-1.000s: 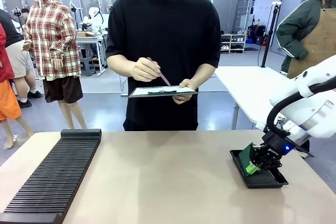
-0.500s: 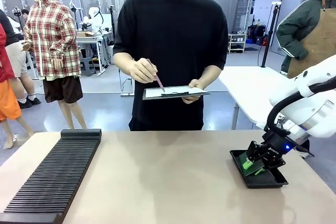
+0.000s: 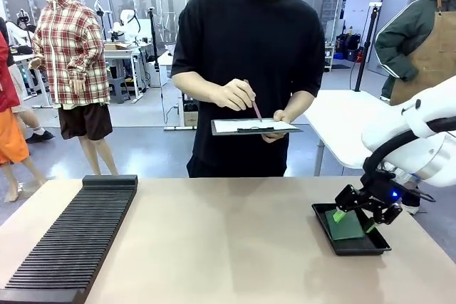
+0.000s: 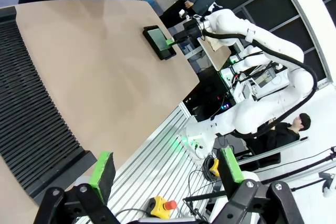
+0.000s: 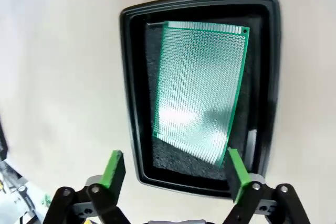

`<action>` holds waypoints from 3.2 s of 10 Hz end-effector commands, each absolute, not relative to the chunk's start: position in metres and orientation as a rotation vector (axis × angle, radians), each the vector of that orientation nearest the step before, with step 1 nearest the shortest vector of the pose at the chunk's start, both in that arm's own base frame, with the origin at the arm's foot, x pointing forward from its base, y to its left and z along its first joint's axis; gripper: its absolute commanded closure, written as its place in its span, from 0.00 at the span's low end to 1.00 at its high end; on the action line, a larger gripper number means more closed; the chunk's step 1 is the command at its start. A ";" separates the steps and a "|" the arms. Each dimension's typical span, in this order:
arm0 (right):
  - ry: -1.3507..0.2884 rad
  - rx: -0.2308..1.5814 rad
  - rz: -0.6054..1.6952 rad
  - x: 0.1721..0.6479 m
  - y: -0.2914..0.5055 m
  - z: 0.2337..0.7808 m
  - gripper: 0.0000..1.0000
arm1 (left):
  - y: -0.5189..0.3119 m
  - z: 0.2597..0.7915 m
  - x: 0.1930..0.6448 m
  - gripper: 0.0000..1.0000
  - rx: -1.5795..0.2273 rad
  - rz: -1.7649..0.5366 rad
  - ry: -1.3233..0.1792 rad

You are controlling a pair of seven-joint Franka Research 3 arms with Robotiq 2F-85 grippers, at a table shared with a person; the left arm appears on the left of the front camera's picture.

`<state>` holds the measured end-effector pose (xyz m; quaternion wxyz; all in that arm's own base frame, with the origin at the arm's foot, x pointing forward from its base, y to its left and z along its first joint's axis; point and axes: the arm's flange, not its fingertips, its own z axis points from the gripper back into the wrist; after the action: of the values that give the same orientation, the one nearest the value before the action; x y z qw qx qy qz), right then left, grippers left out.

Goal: Inspect the PCB.
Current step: Place the Blank PCB in the ESD tray.

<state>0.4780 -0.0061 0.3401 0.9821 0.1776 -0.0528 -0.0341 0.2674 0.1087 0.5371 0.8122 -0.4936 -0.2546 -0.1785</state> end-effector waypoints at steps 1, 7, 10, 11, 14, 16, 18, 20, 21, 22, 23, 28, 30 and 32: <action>-0.116 0.242 -0.115 0.468 0.003 0.355 0.00 | 0.108 0.537 0.267 0.00 -1.037 -0.378 -0.542; -0.121 0.280 -0.085 0.472 -0.004 0.354 0.00 | 0.108 0.537 0.267 0.00 -1.037 -0.378 -0.542; -0.121 0.280 -0.085 0.472 -0.004 0.354 0.00 | 0.108 0.537 0.267 0.00 -1.037 -0.378 -0.542; -0.121 0.280 -0.085 0.472 -0.004 0.354 0.00 | 0.108 0.537 0.267 0.00 -1.037 -0.378 -0.542; -0.121 0.280 -0.085 0.472 -0.004 0.354 0.00 | 0.108 0.537 0.267 0.00 -1.037 -0.378 -0.542; -0.121 0.280 -0.085 0.472 -0.004 0.354 0.00 | 0.108 0.537 0.267 0.00 -1.037 -0.378 -0.542; -0.111 0.384 -0.101 0.451 -0.013 0.403 0.00 | 0.108 0.537 0.267 0.00 -1.037 -0.378 -0.542; -0.131 0.482 -0.137 0.427 -0.032 0.463 0.00 | 0.108 0.537 0.267 0.00 -1.037 -0.378 -0.542; -0.133 0.518 -0.154 0.417 -0.038 0.480 0.00 | 0.108 0.537 0.267 0.00 -1.037 -0.378 -0.542; -0.120 0.589 -0.176 0.406 -0.046 0.495 0.00 | 0.108 0.537 0.267 0.00 -1.037 -0.378 -0.542; -0.109 0.682 -0.172 0.389 -0.057 0.508 0.00 | 0.108 0.537 0.267 0.00 -1.037 -0.378 -0.542; -0.188 1.021 -0.156 0.311 -0.121 0.512 0.00 | 0.108 0.537 0.267 0.00 -1.037 -0.378 -0.542; -0.213 1.019 -0.173 0.305 -0.125 0.510 0.00 | 0.108 0.537 0.267 0.00 -1.037 -0.378 -0.542; -0.188 1.016 -0.181 0.305 -0.133 0.511 0.00 | 0.108 0.537 0.267 0.00 -1.037 -0.378 -0.542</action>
<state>0.3042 -0.1343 0.5095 0.8652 0.4851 -0.0921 -0.0879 0.2673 0.1090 0.5369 0.8119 -0.4940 -0.2550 -0.1782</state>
